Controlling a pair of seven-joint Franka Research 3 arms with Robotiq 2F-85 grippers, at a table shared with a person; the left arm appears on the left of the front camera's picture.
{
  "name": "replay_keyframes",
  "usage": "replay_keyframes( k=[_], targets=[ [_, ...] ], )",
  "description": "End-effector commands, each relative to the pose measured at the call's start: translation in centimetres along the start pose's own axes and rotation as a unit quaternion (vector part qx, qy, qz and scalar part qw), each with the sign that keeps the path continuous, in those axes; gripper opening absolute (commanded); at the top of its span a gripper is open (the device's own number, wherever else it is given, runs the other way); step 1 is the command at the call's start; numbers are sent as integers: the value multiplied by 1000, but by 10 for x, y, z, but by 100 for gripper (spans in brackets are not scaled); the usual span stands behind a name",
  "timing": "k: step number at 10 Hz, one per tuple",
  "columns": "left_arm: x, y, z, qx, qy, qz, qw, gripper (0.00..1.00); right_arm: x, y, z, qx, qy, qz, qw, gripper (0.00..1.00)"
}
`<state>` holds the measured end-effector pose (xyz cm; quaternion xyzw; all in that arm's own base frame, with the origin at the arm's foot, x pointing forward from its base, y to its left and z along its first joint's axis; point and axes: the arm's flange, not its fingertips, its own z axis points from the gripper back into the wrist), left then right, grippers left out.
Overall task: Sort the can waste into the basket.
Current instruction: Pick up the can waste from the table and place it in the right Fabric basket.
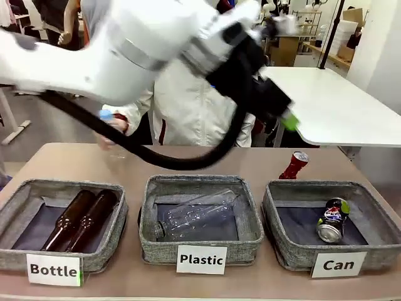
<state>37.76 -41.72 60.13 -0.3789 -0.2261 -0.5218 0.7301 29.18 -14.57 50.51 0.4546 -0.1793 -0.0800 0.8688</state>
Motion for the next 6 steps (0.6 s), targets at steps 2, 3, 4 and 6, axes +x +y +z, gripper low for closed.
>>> replay_keyframes(
  k=[2, 3, 4, 6],
  targets=[
    [-96, -5, 35, -2, -80, -20, 997, 100, -7, 30, -33, -4, 23, 5, 1000, 100],
    [-78, -5, 10, -26, -86, -38, 995, 100, -7, 29, -30, -21, 13, 14, 1000, 100],
    [-55, -14, -13, -25, -86, -79, 993, 100, -9, 20, -21, -12, 16, 7, 1000, 100],
    [-15, -51, -97, -78, -66, -139, 985, 100, -7, -2, -8, -5, 4, -35, 999, 100]
  ],
)
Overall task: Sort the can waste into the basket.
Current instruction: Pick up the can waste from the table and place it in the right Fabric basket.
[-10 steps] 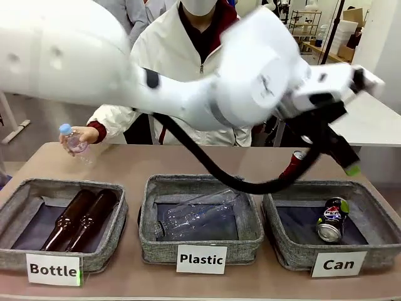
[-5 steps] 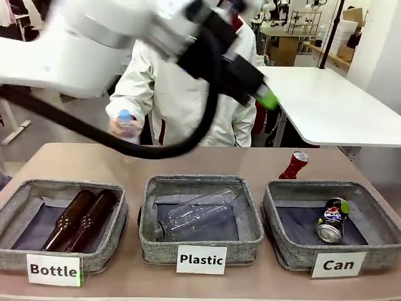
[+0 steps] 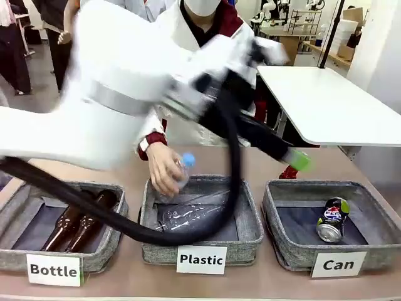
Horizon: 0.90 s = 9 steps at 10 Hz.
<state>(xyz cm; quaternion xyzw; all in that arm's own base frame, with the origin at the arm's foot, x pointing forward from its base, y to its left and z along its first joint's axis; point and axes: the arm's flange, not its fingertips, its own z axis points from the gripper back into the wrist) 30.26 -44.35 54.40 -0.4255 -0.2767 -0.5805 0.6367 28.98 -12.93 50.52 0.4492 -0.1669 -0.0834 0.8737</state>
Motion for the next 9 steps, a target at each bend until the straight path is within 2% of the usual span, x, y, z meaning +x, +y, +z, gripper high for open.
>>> replay_keyframes(
  k=[1, 2, 4, 9],
  targets=[
    [57, 0, -84, -48, -28, -86, 995, 100, 1, -20, 8, 14, -8, -42, 999, 100],
    [76, -21, -126, -37, -11, -138, 990, 100, -2, -30, 12, 19, -9, -54, 998, 100],
    [89, -25, -157, -35, 20, -151, 988, 100, -6, -41, 18, 37, -8, -67, 997, 100],
    [85, -12, -146, -18, 13, -127, 992, 100, -3, -50, 25, 43, -13, -72, 996, 100]
  ],
)
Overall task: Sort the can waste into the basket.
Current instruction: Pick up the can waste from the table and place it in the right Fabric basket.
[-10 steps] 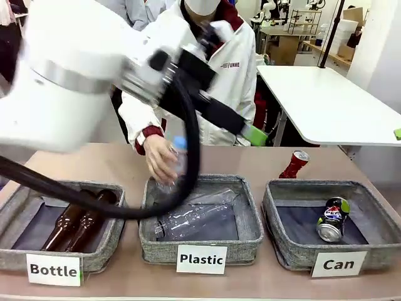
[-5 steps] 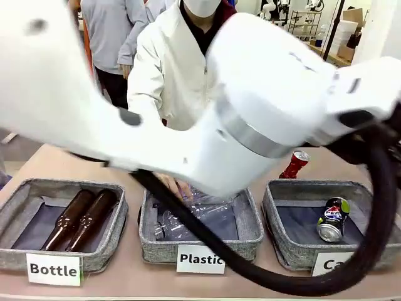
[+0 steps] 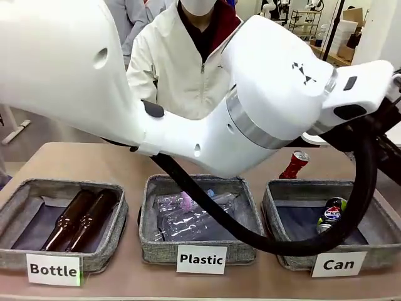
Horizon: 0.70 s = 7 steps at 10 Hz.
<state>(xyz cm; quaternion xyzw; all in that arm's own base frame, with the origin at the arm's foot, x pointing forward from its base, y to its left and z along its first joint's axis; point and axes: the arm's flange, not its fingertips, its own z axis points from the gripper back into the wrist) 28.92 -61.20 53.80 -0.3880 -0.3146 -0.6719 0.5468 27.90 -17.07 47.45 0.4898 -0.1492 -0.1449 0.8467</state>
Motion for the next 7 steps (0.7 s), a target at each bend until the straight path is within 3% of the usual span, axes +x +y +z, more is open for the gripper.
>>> replay_keyframes(
  k=[1, 2, 4, 5, 7],
  targets=[
    [6, 2, 11, 1, 2, 22, 1000, 100, 1, 0, 6, 7, -2, 0, 1000, 100],
    [-2, 14, 33, 23, 5, 39, 999, 100, 1, 1, 6, 12, -2, 1, 1000, 100],
    [-52, 43, 143, 91, 1, 111, 990, 100, -4, 12, -2, 2, 3, 21, 1000, 100],
    [-82, 43, 207, 126, -15, 153, 980, 100, -5, 23, -10, -3, 11, 39, 999, 100],
    [-149, 8, 319, 130, -65, 230, 962, 100, -9, 65, -38, -11, 4, 87, 996, 100]
  ],
)
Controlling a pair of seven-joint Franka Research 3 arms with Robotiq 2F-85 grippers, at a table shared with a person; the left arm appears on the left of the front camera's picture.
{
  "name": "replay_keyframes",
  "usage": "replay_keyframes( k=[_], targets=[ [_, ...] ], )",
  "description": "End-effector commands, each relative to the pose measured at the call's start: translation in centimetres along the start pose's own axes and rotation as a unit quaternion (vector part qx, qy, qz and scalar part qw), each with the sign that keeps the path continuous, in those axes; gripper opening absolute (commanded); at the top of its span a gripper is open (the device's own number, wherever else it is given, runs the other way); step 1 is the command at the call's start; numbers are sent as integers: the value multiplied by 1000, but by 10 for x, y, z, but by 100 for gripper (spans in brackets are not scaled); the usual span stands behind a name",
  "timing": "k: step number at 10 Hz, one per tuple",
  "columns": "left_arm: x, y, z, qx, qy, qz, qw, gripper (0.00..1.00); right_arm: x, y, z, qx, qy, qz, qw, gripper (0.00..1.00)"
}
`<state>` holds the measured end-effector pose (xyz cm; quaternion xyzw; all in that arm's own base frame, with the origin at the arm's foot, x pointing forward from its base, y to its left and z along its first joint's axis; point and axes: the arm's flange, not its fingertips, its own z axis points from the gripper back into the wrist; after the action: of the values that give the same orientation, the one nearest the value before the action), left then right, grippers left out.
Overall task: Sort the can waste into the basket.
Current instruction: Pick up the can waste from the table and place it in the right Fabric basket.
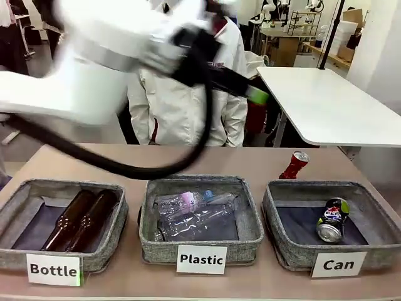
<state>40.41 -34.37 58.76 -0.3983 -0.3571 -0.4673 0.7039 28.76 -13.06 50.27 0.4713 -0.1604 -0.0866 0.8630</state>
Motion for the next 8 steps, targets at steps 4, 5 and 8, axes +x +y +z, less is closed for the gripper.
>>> replay_keyframes(
  k=[4, 5, 8],
  targets=[
    [-179, 39, 235, 20, -22, 256, 966, 100, -12, 103, -89, 85, 31, 4, 996, 100],
    [-212, 52, 268, 15, -50, 315, 948, 100, -21, 108, -109, 86, 53, -26, 995, 100],
    [-285, 66, 332, -95, -232, 402, 881, 100, -8, 85, -127, 105, 135, -132, 976, 100]
  ],
)
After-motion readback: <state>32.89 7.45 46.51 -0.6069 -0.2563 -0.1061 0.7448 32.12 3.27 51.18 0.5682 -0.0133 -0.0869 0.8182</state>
